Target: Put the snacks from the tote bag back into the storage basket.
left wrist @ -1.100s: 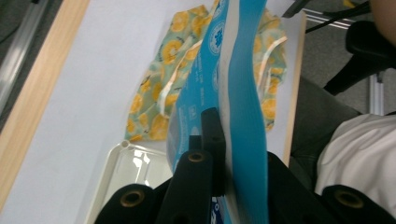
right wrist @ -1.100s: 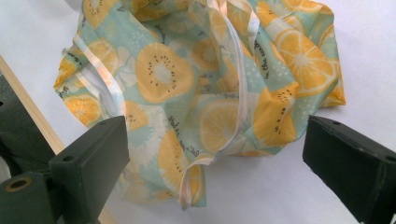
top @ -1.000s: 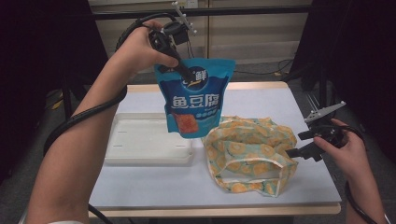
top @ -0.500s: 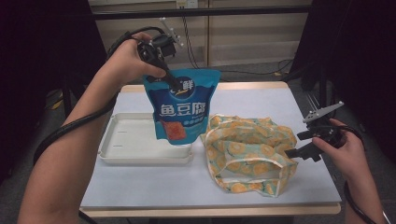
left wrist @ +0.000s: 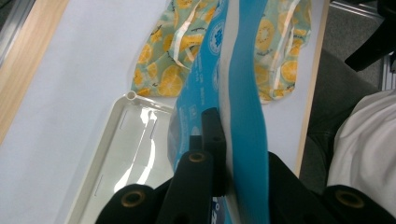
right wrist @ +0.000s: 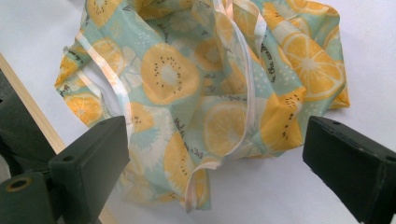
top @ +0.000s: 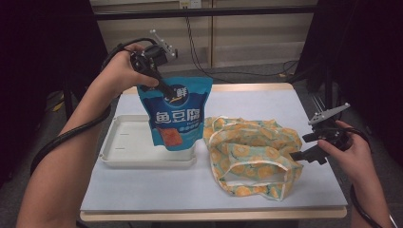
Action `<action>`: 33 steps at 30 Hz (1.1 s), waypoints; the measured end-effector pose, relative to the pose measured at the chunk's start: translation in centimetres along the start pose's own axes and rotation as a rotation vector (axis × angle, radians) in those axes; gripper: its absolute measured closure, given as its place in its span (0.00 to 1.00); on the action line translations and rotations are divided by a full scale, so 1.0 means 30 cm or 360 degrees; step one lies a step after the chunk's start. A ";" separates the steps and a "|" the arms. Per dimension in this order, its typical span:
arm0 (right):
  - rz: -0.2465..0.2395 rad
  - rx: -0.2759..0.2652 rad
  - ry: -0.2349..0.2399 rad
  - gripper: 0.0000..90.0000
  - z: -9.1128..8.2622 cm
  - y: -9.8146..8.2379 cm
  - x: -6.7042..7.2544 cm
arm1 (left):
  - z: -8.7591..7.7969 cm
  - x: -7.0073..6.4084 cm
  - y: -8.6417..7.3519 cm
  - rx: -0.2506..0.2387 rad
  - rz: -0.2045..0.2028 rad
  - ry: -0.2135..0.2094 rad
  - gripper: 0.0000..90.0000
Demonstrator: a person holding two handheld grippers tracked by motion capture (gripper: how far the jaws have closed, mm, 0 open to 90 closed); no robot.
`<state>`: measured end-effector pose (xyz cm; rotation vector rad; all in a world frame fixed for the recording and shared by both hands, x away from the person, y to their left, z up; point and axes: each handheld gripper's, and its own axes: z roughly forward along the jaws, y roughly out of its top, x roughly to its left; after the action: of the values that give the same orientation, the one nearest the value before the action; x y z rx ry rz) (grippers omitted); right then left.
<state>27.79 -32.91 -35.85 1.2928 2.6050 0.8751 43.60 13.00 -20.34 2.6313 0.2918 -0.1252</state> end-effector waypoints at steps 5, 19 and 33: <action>-0.0005 -0.0005 -0.0009 0.08 -0.001 -0.003 -0.004 | -0.001 0.009 -0.020 0.0000 0.0006 0.0001 1.00; -0.0012 -0.0001 -0.0002 0.08 0.005 0.004 0.001 | 0.007 0.018 -0.068 0.0018 0.0031 -0.0006 1.00; -0.0022 0.0011 0.0002 0.08 0.011 0.014 0.005 | 0.052 0.025 -0.120 0.0041 0.0056 -0.0040 1.00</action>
<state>28.11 -32.45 -35.88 1.2752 2.6171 0.8654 43.45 15.47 -23.47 2.6566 0.2363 -0.1512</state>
